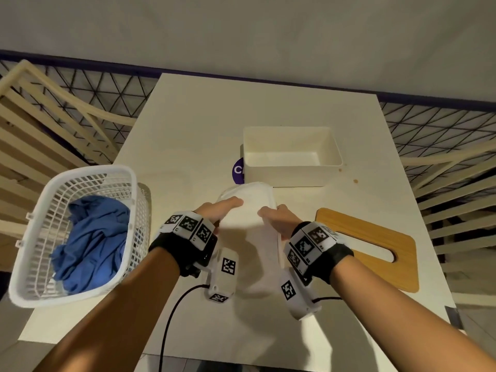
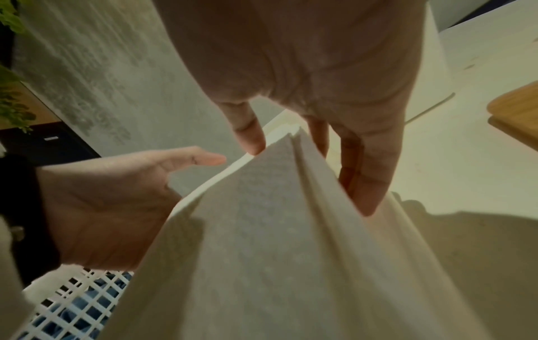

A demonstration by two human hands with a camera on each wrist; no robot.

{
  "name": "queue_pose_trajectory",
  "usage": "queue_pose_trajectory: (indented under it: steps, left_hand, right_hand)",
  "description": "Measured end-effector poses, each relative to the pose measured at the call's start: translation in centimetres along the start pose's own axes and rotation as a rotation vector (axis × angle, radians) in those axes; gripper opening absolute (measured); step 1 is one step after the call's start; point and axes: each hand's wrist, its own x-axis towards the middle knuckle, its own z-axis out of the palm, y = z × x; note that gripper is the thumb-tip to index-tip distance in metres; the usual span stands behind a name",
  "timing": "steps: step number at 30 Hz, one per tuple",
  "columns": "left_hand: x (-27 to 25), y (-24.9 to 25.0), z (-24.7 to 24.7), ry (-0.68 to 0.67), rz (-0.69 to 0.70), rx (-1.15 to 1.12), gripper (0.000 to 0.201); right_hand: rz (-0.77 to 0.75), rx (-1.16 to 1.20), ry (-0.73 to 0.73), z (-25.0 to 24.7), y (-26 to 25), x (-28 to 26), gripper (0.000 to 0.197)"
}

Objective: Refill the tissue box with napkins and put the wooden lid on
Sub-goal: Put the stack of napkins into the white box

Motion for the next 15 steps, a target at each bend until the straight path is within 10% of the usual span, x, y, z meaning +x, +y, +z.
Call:
queue_pose_trajectory:
  steps: [4, 9, 13, 15]
  left_hand:
    - [-0.3, 0.0, -0.7, -0.126, 0.043, -0.048, 0.054]
    - [0.6, -0.2, -1.0, -0.199, 0.067, -0.059, 0.062]
    - [-1.1, 0.3, -0.9, -0.269, 0.153, -0.062, 0.036]
    - [-1.0, 0.2, -0.8, -0.29, 0.229, -0.104, 0.019]
  right_hand:
    - [0.04, 0.125, -0.018, 0.3, 0.0, 0.7, 0.097]
    - [0.02, 0.293, -0.008, -0.5, -0.4, -0.2, 0.037]
    - [-0.007, 0.454, -0.103, -0.7, 0.0, 0.0, 0.082]
    - [-0.061, 0.495, -0.147, -1.0, -0.2, -1.1, 0.057]
